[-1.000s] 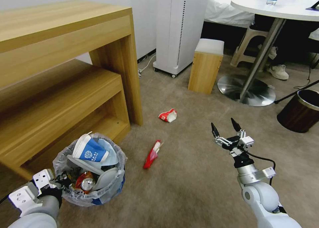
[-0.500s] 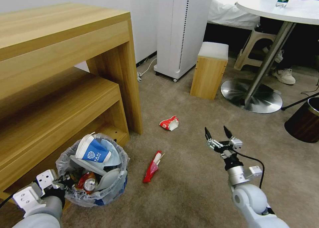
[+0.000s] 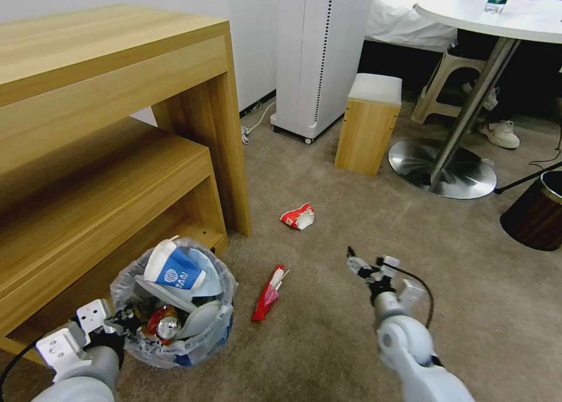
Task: Pick up the trash bin and place the garbage on the floor into it.
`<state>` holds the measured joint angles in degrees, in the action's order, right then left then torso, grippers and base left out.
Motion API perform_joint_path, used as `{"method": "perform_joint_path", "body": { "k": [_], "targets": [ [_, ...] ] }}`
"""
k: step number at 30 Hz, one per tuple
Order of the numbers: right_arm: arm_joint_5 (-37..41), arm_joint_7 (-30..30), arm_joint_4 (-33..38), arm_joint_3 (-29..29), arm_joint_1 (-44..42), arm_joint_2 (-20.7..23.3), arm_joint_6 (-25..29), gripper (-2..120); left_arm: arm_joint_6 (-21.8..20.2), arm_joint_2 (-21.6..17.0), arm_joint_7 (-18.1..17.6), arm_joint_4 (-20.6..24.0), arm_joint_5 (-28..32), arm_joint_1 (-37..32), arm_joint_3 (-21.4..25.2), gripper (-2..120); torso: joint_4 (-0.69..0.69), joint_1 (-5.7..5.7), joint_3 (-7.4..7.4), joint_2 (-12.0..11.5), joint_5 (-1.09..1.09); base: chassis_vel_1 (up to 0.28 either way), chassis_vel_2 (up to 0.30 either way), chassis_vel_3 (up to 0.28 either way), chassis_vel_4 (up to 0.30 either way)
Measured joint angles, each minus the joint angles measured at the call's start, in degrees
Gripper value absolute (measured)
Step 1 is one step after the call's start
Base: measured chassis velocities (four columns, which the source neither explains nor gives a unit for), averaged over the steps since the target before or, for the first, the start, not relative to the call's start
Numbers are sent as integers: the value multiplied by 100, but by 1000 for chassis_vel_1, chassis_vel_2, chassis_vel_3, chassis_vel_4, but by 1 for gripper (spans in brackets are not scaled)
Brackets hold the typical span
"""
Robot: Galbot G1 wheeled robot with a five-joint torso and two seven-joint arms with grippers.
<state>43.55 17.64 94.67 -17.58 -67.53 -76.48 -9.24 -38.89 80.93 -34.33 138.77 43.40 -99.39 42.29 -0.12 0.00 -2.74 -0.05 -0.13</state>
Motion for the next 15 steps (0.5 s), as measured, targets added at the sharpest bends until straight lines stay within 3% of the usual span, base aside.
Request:
{"method": "perform_joint_path", "body": {
  "k": [8,15],
  "targets": [
    [591,176,-552,313,547,-342,-462,100,-11,2,-9,93,-47,-73,-39,0,0,0,0,0,0,0,0,0,0],
    [1260,869,-994,563,942,-1023,-1015,100,-12,38,-15,116,-134,-120,-76,0,0,0,0,0,0,0,0,0,0]
  ]
}}
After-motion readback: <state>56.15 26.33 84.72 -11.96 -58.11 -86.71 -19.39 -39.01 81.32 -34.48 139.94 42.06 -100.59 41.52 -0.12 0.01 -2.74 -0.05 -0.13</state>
